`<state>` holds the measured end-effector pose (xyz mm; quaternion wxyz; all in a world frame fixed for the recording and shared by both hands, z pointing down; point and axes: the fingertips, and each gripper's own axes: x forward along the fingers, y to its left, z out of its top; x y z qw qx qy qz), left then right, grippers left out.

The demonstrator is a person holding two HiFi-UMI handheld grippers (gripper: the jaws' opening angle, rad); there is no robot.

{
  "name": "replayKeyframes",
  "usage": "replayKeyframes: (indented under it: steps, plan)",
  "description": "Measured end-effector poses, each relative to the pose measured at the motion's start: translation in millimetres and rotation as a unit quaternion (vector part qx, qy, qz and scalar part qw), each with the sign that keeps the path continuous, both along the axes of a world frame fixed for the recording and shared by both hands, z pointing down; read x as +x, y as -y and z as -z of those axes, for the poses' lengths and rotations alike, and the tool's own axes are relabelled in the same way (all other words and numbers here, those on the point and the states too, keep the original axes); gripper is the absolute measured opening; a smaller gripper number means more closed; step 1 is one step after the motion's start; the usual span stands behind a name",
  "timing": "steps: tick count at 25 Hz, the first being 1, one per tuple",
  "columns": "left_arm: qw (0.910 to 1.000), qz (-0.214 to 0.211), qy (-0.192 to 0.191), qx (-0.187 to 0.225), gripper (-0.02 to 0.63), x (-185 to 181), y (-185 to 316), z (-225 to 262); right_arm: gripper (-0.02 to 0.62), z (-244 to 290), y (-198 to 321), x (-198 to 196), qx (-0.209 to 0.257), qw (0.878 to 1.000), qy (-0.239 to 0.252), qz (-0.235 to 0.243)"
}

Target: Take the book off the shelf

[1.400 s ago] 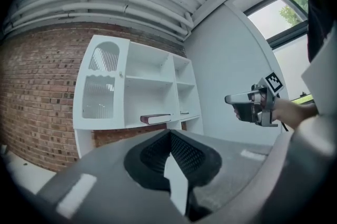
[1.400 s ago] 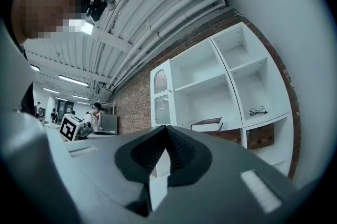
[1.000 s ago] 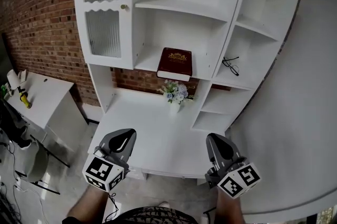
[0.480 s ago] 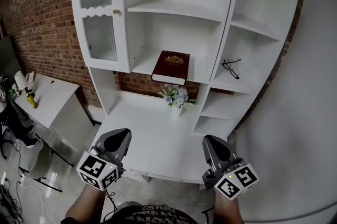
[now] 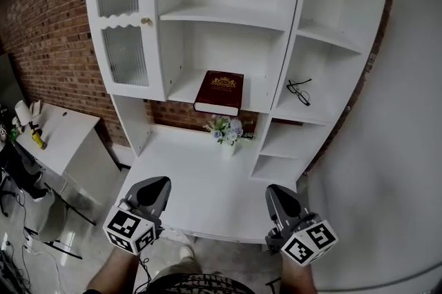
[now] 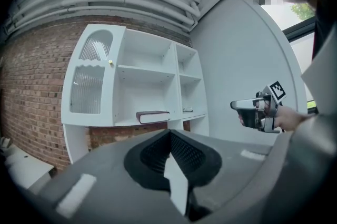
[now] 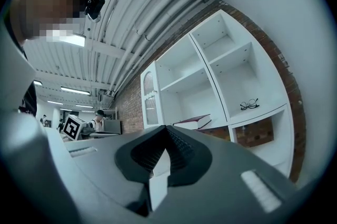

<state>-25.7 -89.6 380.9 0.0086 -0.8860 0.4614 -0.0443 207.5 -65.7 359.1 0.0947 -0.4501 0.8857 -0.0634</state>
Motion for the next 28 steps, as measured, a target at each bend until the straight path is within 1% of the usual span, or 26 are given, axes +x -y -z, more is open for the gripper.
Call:
replayKeyframes:
  steps: [3, 6, 11, 19, 22, 28]
  plan:
    - [0.9999, -0.009, 0.0, -0.008, 0.0, 2, 10, -9, 0.023, -4, 5, 2, -0.004, 1.0, 0.0, -0.011]
    - [0.9997, -0.014, 0.001, -0.019, 0.0, -1, 22, -17, 0.023, -12, 17, 2, -0.018, 1.0, 0.003, -0.021]
    - [0.9994, -0.012, -0.003, -0.034, 0.001, -14, 55, -29, 0.023, -25, 46, -13, -0.038, 0.999, -0.003, -0.021]
    - [0.9992, -0.027, -0.018, -0.023, 0.001, -25, 115, -15, 0.023, -3, 98, -33, -0.023, 0.999, -0.016, -0.035]
    - [0.9986, -0.044, -0.019, -0.023, 0.002, -21, 133, -16, 0.023, 3, 117, -39, -0.019, 0.999, -0.021, -0.045]
    - [0.9977, -0.063, -0.015, -0.019, 0.006, -28, 171, -13, 0.023, 13, 149, -57, -0.014, 0.998, -0.023, -0.054]
